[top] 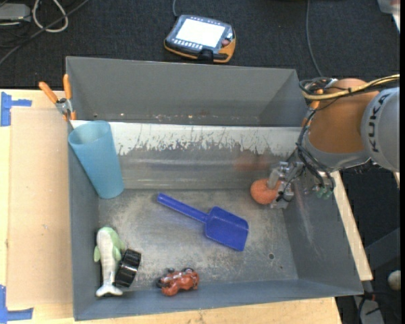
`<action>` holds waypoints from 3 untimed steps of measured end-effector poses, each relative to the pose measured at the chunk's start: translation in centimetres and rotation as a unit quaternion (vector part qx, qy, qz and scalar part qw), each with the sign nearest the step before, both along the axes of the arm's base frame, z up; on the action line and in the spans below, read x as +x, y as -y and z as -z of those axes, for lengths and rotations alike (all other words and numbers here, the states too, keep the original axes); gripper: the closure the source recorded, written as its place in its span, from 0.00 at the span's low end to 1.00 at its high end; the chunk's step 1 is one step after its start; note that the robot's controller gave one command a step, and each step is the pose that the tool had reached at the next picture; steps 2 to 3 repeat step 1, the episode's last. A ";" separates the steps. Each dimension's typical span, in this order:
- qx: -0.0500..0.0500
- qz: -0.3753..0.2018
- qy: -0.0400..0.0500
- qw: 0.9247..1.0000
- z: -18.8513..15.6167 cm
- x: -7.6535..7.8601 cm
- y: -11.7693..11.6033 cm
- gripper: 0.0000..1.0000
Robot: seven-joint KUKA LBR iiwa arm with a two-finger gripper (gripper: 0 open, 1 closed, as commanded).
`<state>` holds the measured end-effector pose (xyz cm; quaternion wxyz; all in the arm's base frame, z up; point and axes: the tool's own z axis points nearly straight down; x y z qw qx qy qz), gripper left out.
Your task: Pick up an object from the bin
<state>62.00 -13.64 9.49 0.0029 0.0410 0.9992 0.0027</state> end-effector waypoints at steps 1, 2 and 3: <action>-0.001 0.000 0.003 1.000 -2.9 0.2 0.0 1.00; -0.001 0.000 0.003 1.000 -2.9 0.2 0.0 1.00; -0.001 0.000 0.003 1.000 -2.9 0.2 0.0 1.00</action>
Offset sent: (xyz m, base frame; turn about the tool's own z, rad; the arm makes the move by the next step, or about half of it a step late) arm 0.0011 -0.0004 0.0222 -0.0006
